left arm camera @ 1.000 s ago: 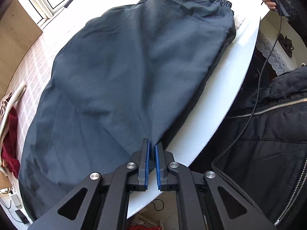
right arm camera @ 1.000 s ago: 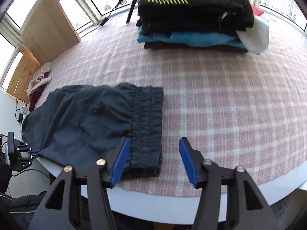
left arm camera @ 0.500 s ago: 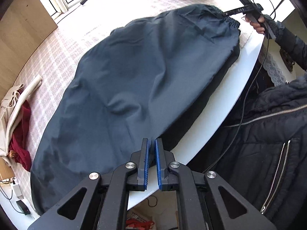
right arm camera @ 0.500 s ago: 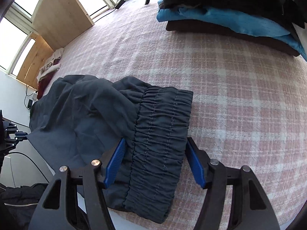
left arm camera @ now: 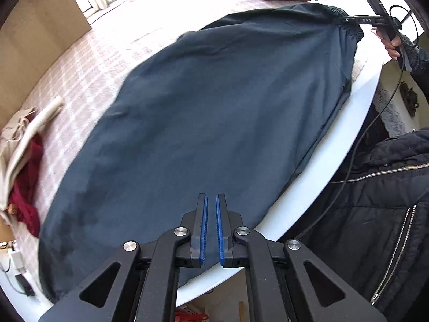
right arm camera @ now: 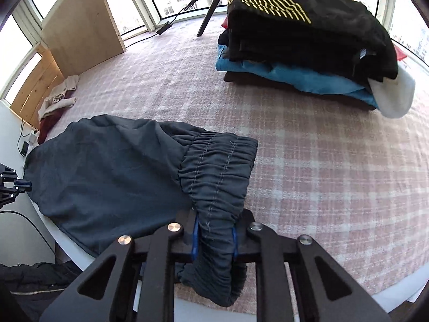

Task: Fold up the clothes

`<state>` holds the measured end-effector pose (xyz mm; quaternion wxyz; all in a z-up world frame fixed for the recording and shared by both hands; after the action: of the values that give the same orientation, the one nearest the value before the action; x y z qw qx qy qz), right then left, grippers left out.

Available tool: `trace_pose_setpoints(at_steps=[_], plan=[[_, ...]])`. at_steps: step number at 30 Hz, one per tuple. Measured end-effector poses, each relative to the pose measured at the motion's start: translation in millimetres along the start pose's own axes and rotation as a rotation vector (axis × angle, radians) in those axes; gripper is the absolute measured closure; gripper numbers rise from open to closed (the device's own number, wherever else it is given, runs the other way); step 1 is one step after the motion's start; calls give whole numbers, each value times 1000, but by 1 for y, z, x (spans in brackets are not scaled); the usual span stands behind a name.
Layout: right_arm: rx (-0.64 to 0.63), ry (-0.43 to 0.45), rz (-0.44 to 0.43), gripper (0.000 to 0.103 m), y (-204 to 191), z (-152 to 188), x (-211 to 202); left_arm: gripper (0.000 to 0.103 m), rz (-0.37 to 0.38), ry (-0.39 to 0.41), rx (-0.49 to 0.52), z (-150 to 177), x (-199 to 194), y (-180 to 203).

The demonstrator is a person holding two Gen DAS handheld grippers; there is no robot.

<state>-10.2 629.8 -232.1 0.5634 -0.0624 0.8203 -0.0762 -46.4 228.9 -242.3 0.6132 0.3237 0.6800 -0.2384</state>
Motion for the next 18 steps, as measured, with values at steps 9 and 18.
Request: trace_pose_setpoints(at_steps=[9,18], plan=[[-47,-102,97,72,-11,22,4,90,-75,-8,-282,79,9,-70],[114,0,216,65,12,-5,-42,87,-339,-2,-870,293,-39,-250]])
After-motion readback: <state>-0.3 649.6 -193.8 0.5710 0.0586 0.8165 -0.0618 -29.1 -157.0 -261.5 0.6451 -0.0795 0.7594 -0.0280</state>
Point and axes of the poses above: each gripper's, at about its wrist camera, not at the fingertips, and x roughly the way its jaws point, y to its right, z to its underside, the point moved 7 cm from there along x, roughly the way its jaws point, and after that the axes turned 3 degrees about -y, right-handed, at the moved point
